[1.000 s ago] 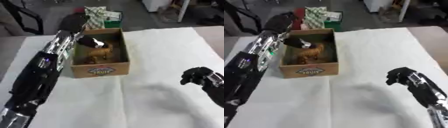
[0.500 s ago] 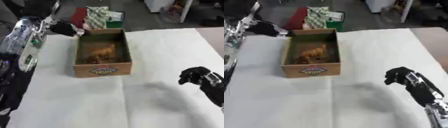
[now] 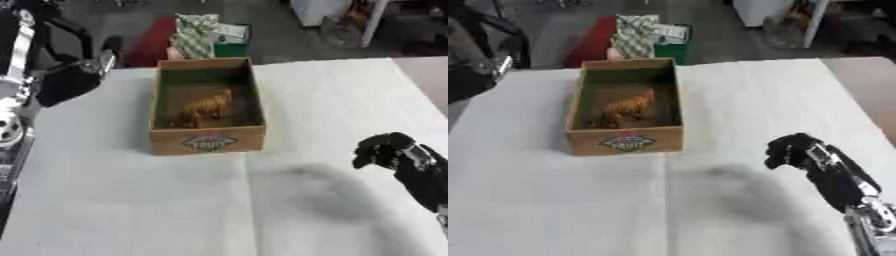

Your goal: Pick up objects on the table and place them in the box.

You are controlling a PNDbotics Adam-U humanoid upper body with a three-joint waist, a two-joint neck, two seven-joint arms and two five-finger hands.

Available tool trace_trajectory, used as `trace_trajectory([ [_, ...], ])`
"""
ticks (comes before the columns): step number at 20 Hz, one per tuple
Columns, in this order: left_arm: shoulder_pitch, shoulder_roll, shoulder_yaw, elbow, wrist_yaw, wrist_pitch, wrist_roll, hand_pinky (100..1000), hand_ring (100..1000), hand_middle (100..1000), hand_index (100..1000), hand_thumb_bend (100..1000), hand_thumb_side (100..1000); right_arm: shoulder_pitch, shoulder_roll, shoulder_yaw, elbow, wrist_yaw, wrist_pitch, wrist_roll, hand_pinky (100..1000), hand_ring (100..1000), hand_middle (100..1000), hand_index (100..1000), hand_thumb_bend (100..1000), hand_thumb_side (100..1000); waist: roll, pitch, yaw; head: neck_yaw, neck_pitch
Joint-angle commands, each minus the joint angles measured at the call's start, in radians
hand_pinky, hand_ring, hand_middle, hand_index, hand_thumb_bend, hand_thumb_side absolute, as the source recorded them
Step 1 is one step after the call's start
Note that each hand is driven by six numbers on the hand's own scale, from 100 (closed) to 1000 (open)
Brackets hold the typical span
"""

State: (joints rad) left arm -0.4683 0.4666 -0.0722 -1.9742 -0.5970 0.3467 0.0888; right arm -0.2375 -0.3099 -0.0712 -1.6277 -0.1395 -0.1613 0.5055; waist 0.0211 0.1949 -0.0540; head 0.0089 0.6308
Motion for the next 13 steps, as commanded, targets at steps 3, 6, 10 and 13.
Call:
trace_trajectory([
  [3, 0.082, -0.003, 0.028, -0.026, 0.131, -0.063, 0.123, 654, 708, 728, 833, 238, 459, -0.008, -0.012, -0.008, -0.015, 0.008, 0.003, -0.004, 624, 605, 599, 715, 100, 953, 0.000, -0.011, 0.005, -0.001, -0.007],
  [6, 0.134, -0.024, 0.031, -0.026, 0.167, -0.074, 0.162, 644, 698, 718, 831, 201, 495, -0.011, -0.012, -0.008, -0.016, 0.008, 0.003, -0.003, 624, 605, 598, 715, 100, 951, 0.000, -0.008, 0.006, -0.001, -0.003],
  [10, 0.171, -0.050, 0.035, -0.026, 0.188, -0.081, 0.192, 642, 696, 716, 829, 193, 523, -0.011, -0.013, -0.010, -0.016, 0.009, 0.003, -0.005, 624, 605, 598, 715, 100, 950, -0.001, -0.007, 0.006, 0.000, -0.005],
  [13, 0.183, -0.061, 0.033, -0.026, 0.193, -0.083, 0.195, 643, 697, 718, 830, 190, 531, -0.013, -0.012, -0.010, -0.016, 0.009, 0.003, -0.006, 624, 605, 598, 715, 100, 950, -0.002, -0.005, 0.007, 0.000, -0.004],
])
